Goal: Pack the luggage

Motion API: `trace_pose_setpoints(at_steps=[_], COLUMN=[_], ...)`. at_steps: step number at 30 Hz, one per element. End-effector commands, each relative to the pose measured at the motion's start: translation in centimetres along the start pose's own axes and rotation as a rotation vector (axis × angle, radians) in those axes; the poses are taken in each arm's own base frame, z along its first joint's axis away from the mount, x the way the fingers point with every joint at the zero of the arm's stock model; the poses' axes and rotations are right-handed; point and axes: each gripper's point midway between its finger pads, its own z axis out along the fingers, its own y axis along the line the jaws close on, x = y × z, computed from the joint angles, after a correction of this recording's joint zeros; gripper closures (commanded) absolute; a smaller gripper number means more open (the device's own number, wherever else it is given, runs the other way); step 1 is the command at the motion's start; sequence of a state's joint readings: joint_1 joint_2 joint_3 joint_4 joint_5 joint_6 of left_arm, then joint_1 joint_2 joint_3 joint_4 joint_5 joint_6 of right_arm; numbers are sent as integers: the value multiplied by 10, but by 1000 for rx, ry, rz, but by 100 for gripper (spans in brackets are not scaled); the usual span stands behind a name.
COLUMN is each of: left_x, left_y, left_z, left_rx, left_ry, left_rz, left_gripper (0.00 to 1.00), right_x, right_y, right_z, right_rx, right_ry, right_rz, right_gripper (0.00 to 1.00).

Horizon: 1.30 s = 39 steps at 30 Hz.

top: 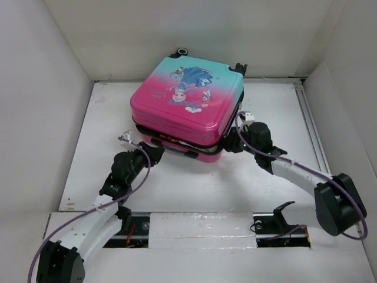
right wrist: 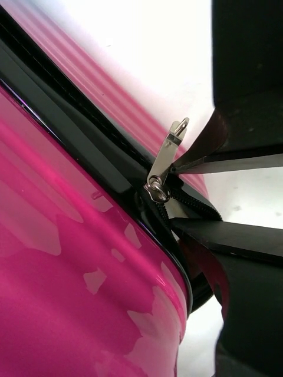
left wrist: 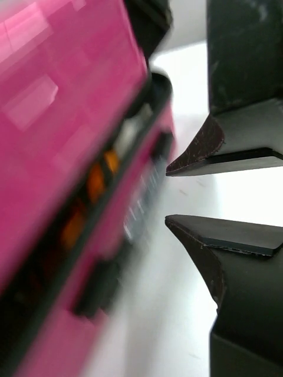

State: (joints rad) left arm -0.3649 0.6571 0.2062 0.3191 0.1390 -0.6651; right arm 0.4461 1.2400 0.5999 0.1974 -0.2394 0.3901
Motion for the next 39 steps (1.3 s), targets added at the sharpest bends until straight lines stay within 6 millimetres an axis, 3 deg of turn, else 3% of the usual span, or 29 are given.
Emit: trace_pose_setpoints(at_steps=[1,2,4,5,6,7,8,9,11,14,15,16,18,19,20,22,23,25,29,30,32,35,39], left_x=[-71,-79,-63,-84,-64,-75,-79,-100,-96,-71,-60,-34,-13,3,11,17,25,28,42,42,44,47,50], left_y=[-61,-71,-105,-110,-137,-137,-151,-189,-188,-165,-153,-124,-105,-82,-72,-60,-54,-58,-59,-61,-63,-71,-79], left_z=[1,2,15,14,19,24,23,26,29,33,32,32,22,20,18,15,15,18,28,31,35,38,41], left_rx=[172,196,250,226,261,161,145,126,107,77,60,18,4,-42,-64,-85,-82,-62,-53,-52,-49,-10,22], left_ry=[-209,-220,-165,-236,-190,-254,-278,-340,-313,-265,-242,-196,-147,-117,-98,-97,-82,-79,-40,-41,-32,-22,-2], left_rz=[46,40,83,103,135,144,161,177,169,112,93,93,29,30,22,8,11,-6,-7,-7,5,5,18], left_gripper=[72,72,72,72,72,70,70,69,69,69,69,69,69,67,65,59,53,49,48,47,47,47,47], right_x=[-44,-44,-50,-41,-45,-37,-24,-21,-9,-13,-11,-13,-12,-25,-21,-41,-40,-53,-54,-45,-50,-39,-45], right_y=[36,36,39,35,37,32,27,30,21,16,5,1,-7,-8,-12,-12,-15,-12,-17,-20,-15,-25,-32], right_z=[14,14,4,4,-6,-11,-16,-37,-40,-52,-53,-53,-51,-50,-43,-38,-31,-27,-14,-9,-5,4,16], right_rx=[-148,-148,-148,-139,-136,-112,-103,-108,-77,-43,8,29,60,73,86,96,103,101,118,119,96,113,48], right_ry=[-105,-105,-132,-109,-129,-111,-91,-128,-118,-178,-193,-203,-197,-218,-190,-222,-207,-223,-184,-151,-147,-91,-82], right_rz=[-76,-76,-97,-90,-108,-100,-103,-101,-79,-75,-59,-57,-61,-68,-77,-102,-111,-160,-189,-184,-196,-195,-207], right_gripper=[63,63,61,60,60,58,58,55,54,54,54,57,69,77,80,83,83,77,63,60,56,52,48])
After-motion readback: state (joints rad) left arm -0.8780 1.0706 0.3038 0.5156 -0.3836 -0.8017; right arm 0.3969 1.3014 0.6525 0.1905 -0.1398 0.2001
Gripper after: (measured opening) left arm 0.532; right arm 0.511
